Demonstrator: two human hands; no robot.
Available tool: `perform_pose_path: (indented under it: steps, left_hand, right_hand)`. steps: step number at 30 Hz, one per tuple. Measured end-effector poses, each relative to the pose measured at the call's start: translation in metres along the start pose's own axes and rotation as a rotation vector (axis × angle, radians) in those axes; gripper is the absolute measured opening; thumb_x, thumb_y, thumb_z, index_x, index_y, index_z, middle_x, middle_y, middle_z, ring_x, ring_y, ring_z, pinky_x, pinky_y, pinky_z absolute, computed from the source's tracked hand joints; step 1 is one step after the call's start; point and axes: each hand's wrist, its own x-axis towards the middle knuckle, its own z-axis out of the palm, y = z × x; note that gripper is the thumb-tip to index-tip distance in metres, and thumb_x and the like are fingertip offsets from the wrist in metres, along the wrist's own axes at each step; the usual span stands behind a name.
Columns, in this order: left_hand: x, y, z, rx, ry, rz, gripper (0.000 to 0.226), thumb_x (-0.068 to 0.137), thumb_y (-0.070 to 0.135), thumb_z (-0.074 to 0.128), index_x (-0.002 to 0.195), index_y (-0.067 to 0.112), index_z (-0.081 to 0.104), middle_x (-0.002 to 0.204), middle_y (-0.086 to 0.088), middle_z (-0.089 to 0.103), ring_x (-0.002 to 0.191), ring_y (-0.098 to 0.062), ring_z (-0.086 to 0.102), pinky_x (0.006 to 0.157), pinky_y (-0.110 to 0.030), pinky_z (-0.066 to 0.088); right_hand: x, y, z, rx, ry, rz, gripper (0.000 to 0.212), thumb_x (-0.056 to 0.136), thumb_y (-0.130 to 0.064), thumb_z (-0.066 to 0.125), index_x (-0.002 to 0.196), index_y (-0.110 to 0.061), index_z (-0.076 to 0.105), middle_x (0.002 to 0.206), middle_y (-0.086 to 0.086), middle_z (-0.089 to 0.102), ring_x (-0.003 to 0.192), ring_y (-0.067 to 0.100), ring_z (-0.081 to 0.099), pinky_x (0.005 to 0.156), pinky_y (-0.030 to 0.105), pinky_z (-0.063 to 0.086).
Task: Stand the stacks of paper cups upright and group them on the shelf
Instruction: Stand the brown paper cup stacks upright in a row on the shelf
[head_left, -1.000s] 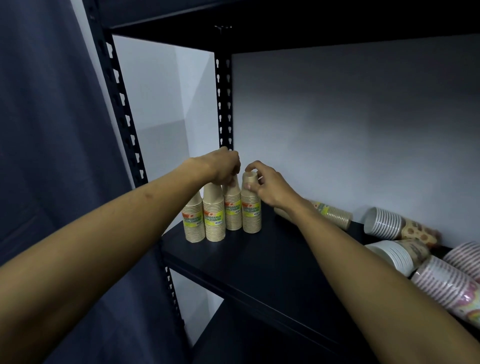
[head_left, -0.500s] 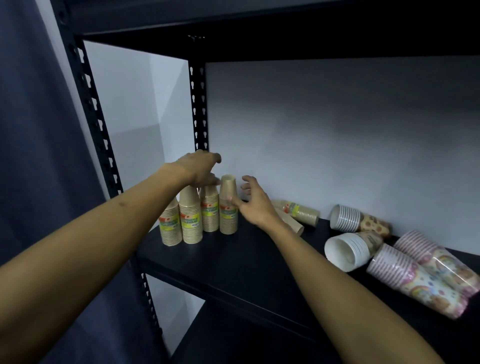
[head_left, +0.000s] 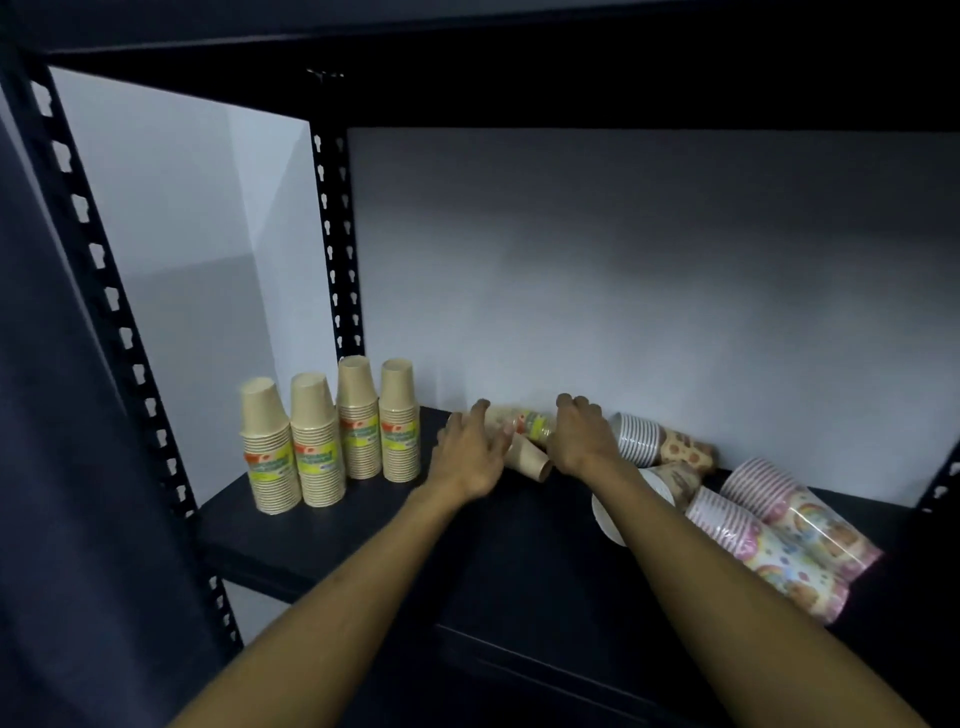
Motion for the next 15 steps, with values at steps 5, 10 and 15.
perform_pose_path:
  steps: [5,10,15]
  left_hand:
    - [0.012,-0.009,0.032,-0.089,0.009,-0.166,0.071,0.095,0.069,0.033,0.156,0.038,0.016,0.164,-0.014,0.019,0.146,-0.038,0.025,0.118,-0.050,0.020]
    - [0.010,-0.021,0.034,-0.155,0.072,-0.125,0.069,0.092,0.061,0.048,0.153,0.040,0.026,0.156,-0.005,0.039,0.141,-0.031,0.033,0.114,-0.045,0.024]
    - [0.000,-0.032,0.031,-0.284,0.086,-0.080,0.069,0.091,0.057,0.052,0.153,0.037,0.031,0.156,0.000,0.040,0.142,-0.024,0.035,0.116,-0.045,0.031]
  right_hand:
    - [0.008,0.007,0.002,-0.139,-0.058,-0.075,0.029,0.090,-0.009,0.053,0.119,-0.008,0.053,0.125,0.015,0.057,0.116,0.034,0.052,0.090,0.041,0.045]
    - [0.011,0.000,0.002,-0.198,-0.038,-0.106,0.034,0.089,-0.002,0.056,0.122,-0.005,0.051,0.129,0.016,0.052,0.120,0.033,0.047,0.095,0.039,0.041]
    - [0.011,-0.005,0.002,-0.272,-0.128,-0.106,0.046,0.089,-0.014,0.063,0.130,-0.006,0.046,0.135,0.018,0.043,0.123,0.034,0.043,0.100,0.038,0.039]
